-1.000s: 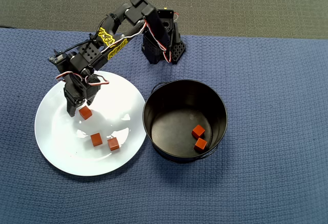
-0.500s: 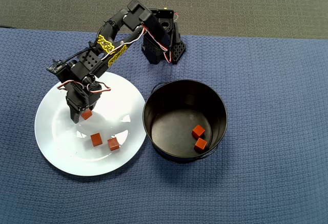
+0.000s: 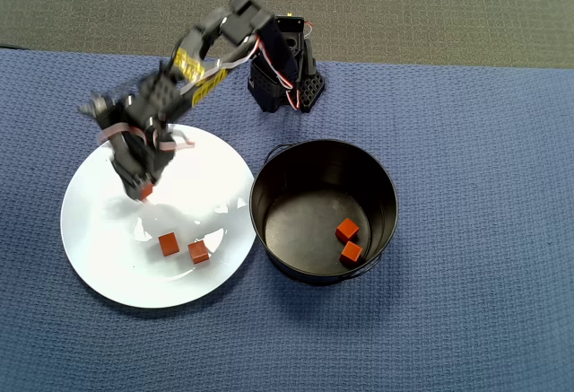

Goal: Pick up the red cubes from the white plate and place them in the black recipient

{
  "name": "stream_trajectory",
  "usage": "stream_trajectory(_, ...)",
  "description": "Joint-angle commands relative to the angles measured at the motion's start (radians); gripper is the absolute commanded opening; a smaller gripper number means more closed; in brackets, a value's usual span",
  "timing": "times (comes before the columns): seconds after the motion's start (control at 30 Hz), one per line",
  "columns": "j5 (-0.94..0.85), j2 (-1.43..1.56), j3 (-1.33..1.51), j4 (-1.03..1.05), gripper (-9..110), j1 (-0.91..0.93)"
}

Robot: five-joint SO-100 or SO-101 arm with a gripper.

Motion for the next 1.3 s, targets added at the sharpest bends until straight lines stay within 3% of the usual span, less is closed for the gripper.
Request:
stream_trajectory(0.0,0.044,0.279,-0.038,0.031,0,0.018)
stream_trajectory(0.17,0.137,0.529,-0.048,0.140,0,-0.166)
stream_trajectory(0.43,0.249,0.729,0.170,0.137,0,-0.798)
stream_trajectory(0.47,0.247,0.741,0.209,0.133,3,-0.877)
stream_trajectory(0.53,0.218,0.764,0.281,0.115,27,-0.991)
stream_trajectory(0.57,0.210,0.769,0.293,0.114,32,-1.002)
stream_trajectory(0.7,0.152,0.729,0.210,0.129,35,-0.790)
stream_trajectory(0.97,-0.166,0.485,0.164,0.071,30,-0.336)
stream_trajectory(1.27,-0.196,0.120,0.028,-0.017,37,-0.262)
